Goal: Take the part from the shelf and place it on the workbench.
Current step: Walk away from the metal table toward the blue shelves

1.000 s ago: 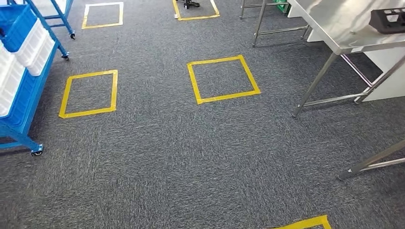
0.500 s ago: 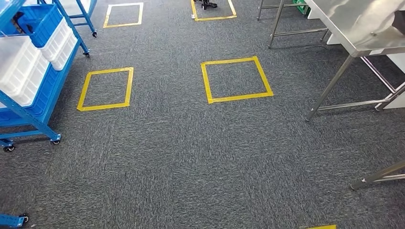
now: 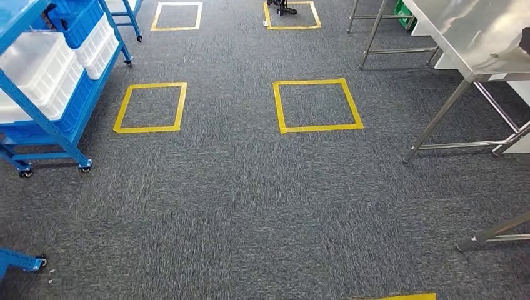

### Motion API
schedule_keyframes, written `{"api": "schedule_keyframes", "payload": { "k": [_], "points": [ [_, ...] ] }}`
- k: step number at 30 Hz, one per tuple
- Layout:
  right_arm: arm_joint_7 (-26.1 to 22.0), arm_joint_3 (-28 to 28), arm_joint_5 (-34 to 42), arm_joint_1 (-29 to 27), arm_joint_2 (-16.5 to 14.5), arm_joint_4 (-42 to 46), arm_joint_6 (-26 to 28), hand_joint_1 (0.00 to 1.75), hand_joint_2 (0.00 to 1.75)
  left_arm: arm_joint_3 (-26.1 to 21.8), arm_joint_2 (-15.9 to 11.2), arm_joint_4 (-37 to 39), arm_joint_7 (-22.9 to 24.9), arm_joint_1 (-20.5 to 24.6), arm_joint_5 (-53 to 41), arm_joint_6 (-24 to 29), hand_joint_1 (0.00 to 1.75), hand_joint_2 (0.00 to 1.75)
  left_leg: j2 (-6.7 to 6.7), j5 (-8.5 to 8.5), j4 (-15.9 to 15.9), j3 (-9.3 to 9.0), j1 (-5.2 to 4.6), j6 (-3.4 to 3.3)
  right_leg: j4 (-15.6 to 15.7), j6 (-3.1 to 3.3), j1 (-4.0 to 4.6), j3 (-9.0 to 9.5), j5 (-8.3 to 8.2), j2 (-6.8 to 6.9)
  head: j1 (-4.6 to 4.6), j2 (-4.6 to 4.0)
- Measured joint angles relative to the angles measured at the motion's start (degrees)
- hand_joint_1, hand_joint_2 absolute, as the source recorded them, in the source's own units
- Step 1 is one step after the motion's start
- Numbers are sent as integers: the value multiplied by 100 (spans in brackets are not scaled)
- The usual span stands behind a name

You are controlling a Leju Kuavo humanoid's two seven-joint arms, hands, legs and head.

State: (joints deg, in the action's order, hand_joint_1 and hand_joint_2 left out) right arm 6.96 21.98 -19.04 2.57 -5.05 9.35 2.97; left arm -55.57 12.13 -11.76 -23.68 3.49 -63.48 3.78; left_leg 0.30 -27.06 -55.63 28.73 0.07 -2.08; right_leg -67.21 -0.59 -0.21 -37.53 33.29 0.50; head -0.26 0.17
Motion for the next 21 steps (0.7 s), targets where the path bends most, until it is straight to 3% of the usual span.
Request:
{"api": "schedule_keyframes", "payload": {
  "k": [1,2,3,4,6,8,9,12,14,16,17,18,19,21],
  "points": [
    [-2,-1,0,3,0,1,0,0,0,-1,0,0,4,0,-5,1,0,0,0,60,-7,82,-2,-4,-343,-17,-1,-39,214,-11,5,0],
    [-3,-1,0,5,0,1,1,0,0,-2,0,0,8,-3,-10,0,0,0,-1,113,-16,168,-2,2,-583,-33,-4,-23,289,-17,5,0],
    [-1,-2,0,6,1,1,1,0,0,-3,0,0,14,-6,-15,-1,0,0,-4,162,-32,256,0,16,-654,-47,-12,69,221,-21,6,0],
    [1,-2,0,8,1,1,1,0,0,-4,1,0,23,-8,-19,-1,0,0,-9,206,-58,346,4,35,-533,-59,-27,246,60,-21,7,0],
    [1,-3,-1,7,2,1,1,0,0,-9,1,0,47,-10,-19,7,0,0,-23,270,-141,510,6,87,151,-78,-64,777,-191,-35,12,0],
    [-4,-4,-2,-6,3,-1,5,0,0,-19,1,0,69,-7,-17,32,0,0,-35,317,-243,622,-10,152,815,-24,-64,1177,-103,-71,14,0],
    [-4,-5,-2,-14,3,-1,17,0,0,-24,0,0,75,-4,-16,47,0,0,-39,346,-276,660,-21,187,972,22,-53,1243,-20,-86,12,-1],
    [-3,-7,0,-35,-1,-2,80,0,0,-33,0,0,79,-6,-16,85,0,0,-44,339,-365,740,-6,284,1032,185,-50,1194,-41,-66,7,-1],
    [-2,-8,0,-41,-4,-2,143,0,0,-37,3,0,81,-14,-10,138,0,0,-42,1,-764,897,13,337,1039,268,-51,1142,-107,-29,-5,-1],
    [1,-8,-4,-48,-6,-2,203,0,0,-43,28,0,82,-20,8,254,0,0,-40,-446,-1519,1151,19,376,1029,301,-30,1072,-158,4,-13,-1],
    [3,-8,-17,-52,-7,-2,231,0,0,-46,47,0,84,-22,17,319,0,0,-39,-556,-1814,1228,19,381,1023,305,-16,1041,-178,20,-12,0],
    [6,-8,-39,-54,-7,-2,254,0,0,-51,66,0,86,-26,23,371,0,0,-38,-556,-1924,1215,18,374,1018,307,-3,1017,-193,46,-12,0],
    [10,-7,-66,-55,-7,-2,277,0,0,-55,80,0,90,-30,26,407,0,0,-34,-449,-1792,1082,16,355,1014,308,8,1006,-203,72,-14,0],
    [16,-3,-111,-57,-14,-2,292,0,0,-64,97,0,97,-29,25,439,0,0,63,-159,-1021,584,-7,275,1012,307,33,1013,-209,142,-14,-1]
  ]
}}
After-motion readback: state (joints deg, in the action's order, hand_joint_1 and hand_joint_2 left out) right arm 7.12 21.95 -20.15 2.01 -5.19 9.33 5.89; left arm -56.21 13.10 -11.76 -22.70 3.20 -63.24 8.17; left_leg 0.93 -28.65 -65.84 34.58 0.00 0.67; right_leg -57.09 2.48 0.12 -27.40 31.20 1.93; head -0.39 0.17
